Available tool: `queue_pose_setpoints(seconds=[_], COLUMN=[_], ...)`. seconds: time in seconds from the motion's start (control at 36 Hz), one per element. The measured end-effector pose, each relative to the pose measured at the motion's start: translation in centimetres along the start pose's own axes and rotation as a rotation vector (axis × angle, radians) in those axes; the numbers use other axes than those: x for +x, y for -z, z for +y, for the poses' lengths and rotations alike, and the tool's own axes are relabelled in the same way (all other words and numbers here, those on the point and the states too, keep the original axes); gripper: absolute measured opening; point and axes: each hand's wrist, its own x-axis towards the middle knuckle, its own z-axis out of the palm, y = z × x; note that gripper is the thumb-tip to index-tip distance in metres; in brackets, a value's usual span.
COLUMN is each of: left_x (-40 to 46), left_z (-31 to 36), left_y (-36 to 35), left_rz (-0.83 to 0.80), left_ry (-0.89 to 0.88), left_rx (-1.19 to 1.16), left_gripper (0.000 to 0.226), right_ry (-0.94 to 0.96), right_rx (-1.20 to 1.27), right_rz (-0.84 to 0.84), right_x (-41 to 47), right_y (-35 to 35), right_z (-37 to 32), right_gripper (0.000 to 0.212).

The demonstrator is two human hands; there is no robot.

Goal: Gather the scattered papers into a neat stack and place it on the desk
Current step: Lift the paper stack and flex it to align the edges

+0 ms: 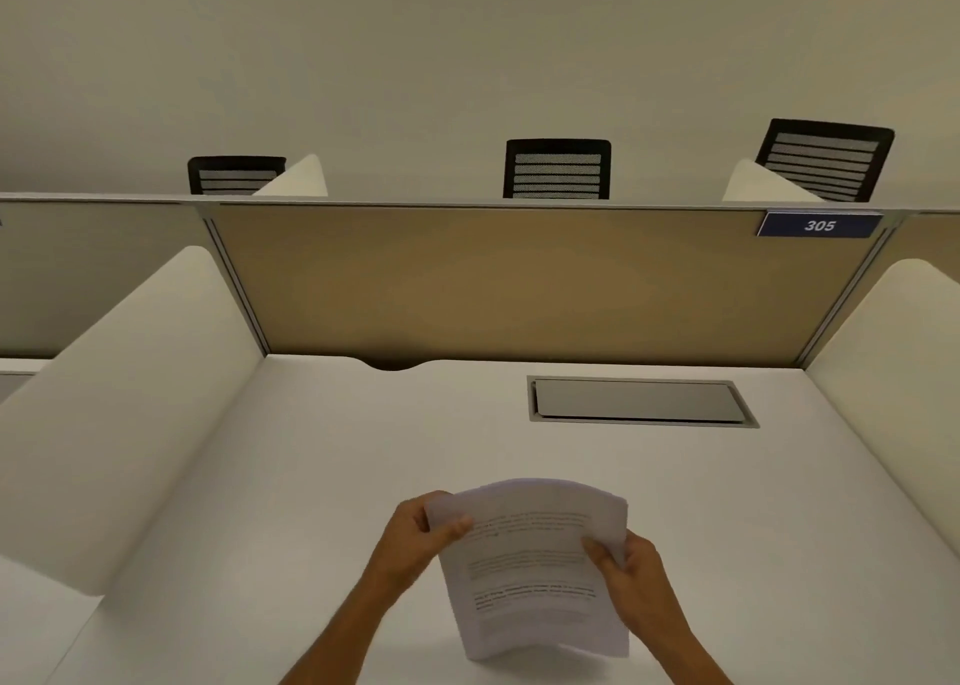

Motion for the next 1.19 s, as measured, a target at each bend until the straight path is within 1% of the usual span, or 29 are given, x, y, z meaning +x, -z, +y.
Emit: queue_pose_setpoints(seconds=[0.06, 0.11, 0.17, 0.22, 0.25, 0.31, 0.39, 0.44, 0.47, 0.53, 0.56, 0.61, 0.67, 0.69, 0.72, 0.78, 0.81, 0.89, 0.94, 1.03, 1.08, 1.14, 1.19], left_x=[0.8, 1.4, 2.0, 2.4, 2.6, 2.8, 2.7, 2.6, 2.5, 2.2, 2.0, 1.4, 0.9, 0.6, 0.3, -0.2, -0.4, -0.7, -0.9, -1.3, -1.7, -2.0, -2.1], left_z=[1.1, 2.0, 2.7, 3.5, 4.0, 4.7, 5.3, 5.1, 4.9, 4.1, 3.6, 2.3, 0.7, 0.1, -0.4, -1.1, -1.4, -2.6, -3.4, -4.7, -5.3, -5.7, -6.1], left_y=[1.0, 1.6, 1.8, 1.8, 1.7, 1.2, -0.5, -1.7, -2.2, -3.0, -3.4, -3.8, -3.8, -3.6, -3.3, -2.7, -2.4, -1.8, -1.6, -1.4, -1.2, -1.0, -0.9], left_rz=[-0.129, -0.224, -0.274, -0.279, -0.267, -0.259, -0.311, -0.332, -0.323, -0.251, -0.196, -0.088, -0.028, -0.007, 0.014, 0.06, 0.082, 0.11, 0.117, 0.123, 0.137, 0.145, 0.146], left_ry=[-0.011, 0.008, 0.028, 0.029, 0.015, -0.018, -0.038, -0.058, -0.068, -0.068, -0.067, -0.054, -0.017, 0.006, 0.031, 0.081, 0.093, 0.128, 0.16, 0.199, 0.223, 0.241, 0.254], left_rx=[0.223, 0.421, 0.586, 0.728, 0.762, 0.753, 0.68, 0.658, 0.645, 0.565, 0.508, 0.41, 0.335, 0.304, 0.276, 0.22, 0.199, 0.179, 0.179, 0.155, 0.111, 0.055, 0.04], left_gripper=[0.027, 0.022, 0.031, 0.043, 0.044, 0.042, 0.037, 0.033, 0.026, 0.01, 0.015, 0.026, 0.04, 0.042, 0.038, 0.021, 0.021, 0.021, 0.016, 0.013, 0.012, 0.014, 0.014], right_ry=[0.032, 0.083, 0.151, 0.226, 0.252, 0.294, 0.365, 0.405, 0.408, 0.4, 0.393, 0.37, 0.33, 0.301, 0.265, 0.184, 0.151, 0.07, 0.005, -0.061, -0.123, -0.169, -0.19], right_rx=[-0.094, -0.187, -0.274, -0.396, -0.469, -0.601, -0.77, -0.836, -0.851, -0.863, -0.861, -0.831, -0.818, -0.821, -0.826, -0.807, -0.746, -0.477, -0.339, -0.109, 0.057, 0.131, 0.14], right_rz=[-0.014, -0.033, -0.051, -0.068, -0.077, -0.114, -0.185, -0.216, -0.224, -0.227, -0.224, -0.218, -0.218, -0.219, -0.221, -0.211, -0.208, -0.195, -0.2, -0.112, -0.039, -0.012, -0.033], right_x=[0.3, 0.4, 0.7, 0.9, 1.0, 1.2, 1.3, 1.2, 1.1, 1.0, 0.8, 0.4, -0.1, -0.3, -0.4, -0.5, -0.5, -0.7, -1.1, -1.5, -1.6, -1.7, -1.6], right_y=[0.2, 0.5, 0.9, 1.3, 1.4, 1.4, 1.1, 0.7, 0.6, 0.6, 0.6, 0.9, 1.8, 2.4, 3.2, 4.8, 5.6, 7.1, 7.5, 7.0, 6.1, 5.0, 3.9], right_z=[-0.8, -1.8, -2.9, -3.9, -4.4, -5.3, -6.3, -6.7, -6.7, -6.5, -6.3, -5.6, -4.6, -3.9, -3.2, -1.9, -1.2, 0.7, 1.8, 3.7, 5.0, 5.9, 6.3], right_gripper=[0.011, 0.018, 0.028, 0.03, 0.029, 0.027, 0.029, 0.031, 0.031, 0.03, 0.029, 0.026, 0.022, 0.02, 0.019, 0.012, 0.008, 0.021, 0.021, 0.017, 0.018, 0.02, 0.019])
